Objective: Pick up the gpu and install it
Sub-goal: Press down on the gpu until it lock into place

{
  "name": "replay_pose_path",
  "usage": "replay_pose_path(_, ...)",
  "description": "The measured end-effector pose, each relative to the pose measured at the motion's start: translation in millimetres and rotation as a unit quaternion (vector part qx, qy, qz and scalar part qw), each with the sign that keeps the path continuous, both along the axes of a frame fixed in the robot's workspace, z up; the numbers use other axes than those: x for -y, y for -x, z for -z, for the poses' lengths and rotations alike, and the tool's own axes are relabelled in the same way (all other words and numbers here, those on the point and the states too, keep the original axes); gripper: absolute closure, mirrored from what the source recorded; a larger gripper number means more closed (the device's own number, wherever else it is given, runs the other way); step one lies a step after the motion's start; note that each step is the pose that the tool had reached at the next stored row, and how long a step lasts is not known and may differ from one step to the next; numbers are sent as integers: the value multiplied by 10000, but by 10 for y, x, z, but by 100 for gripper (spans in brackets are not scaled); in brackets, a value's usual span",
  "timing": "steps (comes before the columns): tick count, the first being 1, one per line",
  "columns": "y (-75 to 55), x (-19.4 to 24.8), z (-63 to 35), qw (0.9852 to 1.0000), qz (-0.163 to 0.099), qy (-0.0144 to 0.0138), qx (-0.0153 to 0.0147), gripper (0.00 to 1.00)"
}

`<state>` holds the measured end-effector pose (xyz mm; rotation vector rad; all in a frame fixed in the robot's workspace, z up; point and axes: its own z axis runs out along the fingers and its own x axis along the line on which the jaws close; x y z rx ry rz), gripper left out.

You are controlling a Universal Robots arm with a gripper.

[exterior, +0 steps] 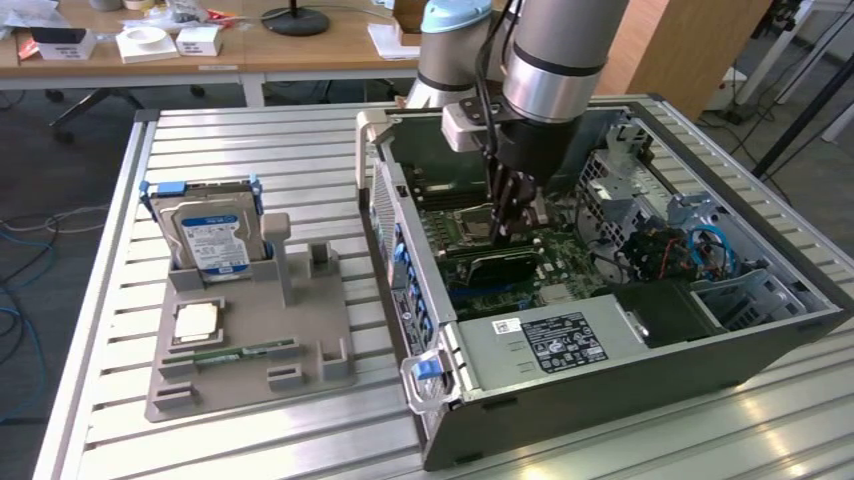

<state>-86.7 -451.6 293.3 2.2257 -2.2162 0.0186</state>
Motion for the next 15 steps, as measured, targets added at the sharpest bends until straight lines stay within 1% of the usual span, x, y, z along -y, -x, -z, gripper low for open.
replay_pose_path(4,-1,-3,2,10000,-1,0,0,90)
replay_pose_path(13,0,-3,123,10000,0,0,0,90)
replay_pose_path(15,0,-3,129,10000,0,0,0,90)
